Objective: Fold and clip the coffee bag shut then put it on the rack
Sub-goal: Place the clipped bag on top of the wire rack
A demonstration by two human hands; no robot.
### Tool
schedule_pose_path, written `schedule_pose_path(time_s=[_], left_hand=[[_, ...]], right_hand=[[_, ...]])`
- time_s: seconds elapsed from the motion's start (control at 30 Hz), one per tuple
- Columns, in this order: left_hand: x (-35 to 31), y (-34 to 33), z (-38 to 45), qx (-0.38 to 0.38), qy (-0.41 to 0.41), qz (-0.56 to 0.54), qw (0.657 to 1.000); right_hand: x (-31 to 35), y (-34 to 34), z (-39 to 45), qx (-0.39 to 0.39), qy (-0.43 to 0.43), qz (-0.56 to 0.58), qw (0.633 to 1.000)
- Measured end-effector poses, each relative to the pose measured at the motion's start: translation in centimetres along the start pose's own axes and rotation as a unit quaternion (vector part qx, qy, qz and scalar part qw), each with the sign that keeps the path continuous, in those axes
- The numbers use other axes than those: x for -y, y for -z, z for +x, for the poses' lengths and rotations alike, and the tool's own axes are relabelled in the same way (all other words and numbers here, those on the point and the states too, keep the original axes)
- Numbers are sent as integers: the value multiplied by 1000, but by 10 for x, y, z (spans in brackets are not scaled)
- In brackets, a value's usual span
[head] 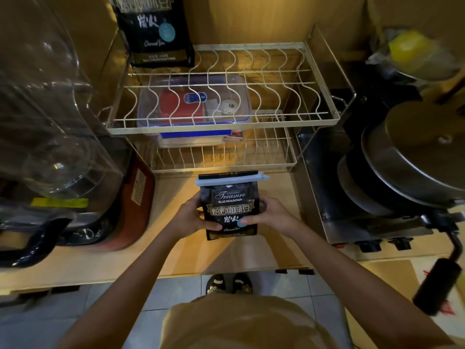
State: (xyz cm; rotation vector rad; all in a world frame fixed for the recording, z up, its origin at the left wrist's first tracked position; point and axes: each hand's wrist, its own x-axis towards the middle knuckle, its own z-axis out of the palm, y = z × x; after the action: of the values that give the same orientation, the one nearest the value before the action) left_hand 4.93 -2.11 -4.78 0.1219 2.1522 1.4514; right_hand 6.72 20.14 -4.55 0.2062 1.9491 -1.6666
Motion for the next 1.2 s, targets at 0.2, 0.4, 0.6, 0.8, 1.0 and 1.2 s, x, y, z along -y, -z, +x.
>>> schedule_pose_path(time_s=[0.2, 0.4, 0.6, 0.8, 1.0, 1.2], left_hand=[[-75, 23, -20, 2, -65, 45, 997], [-152, 56, -30, -7, -129, 87, 988], [-226, 90, -30, -19, -177, 65, 982], [-281, 121, -25, -75, -243, 81, 964], [-305, 140, 0, -191, -302, 31, 933], [-290, 130, 46, -287, -314, -67, 902]], right_hand=[[64, 18, -27, 16, 68, -47, 996], [138, 40, -52, 11, 147, -102, 984], [216, 61, -57, -12, 213, -122, 969], [281, 72, -62, -33, 311, -103, 944], [320, 80, -43, -90, 376, -78, 919], [323, 81, 4, -135, 395, 31, 908]])
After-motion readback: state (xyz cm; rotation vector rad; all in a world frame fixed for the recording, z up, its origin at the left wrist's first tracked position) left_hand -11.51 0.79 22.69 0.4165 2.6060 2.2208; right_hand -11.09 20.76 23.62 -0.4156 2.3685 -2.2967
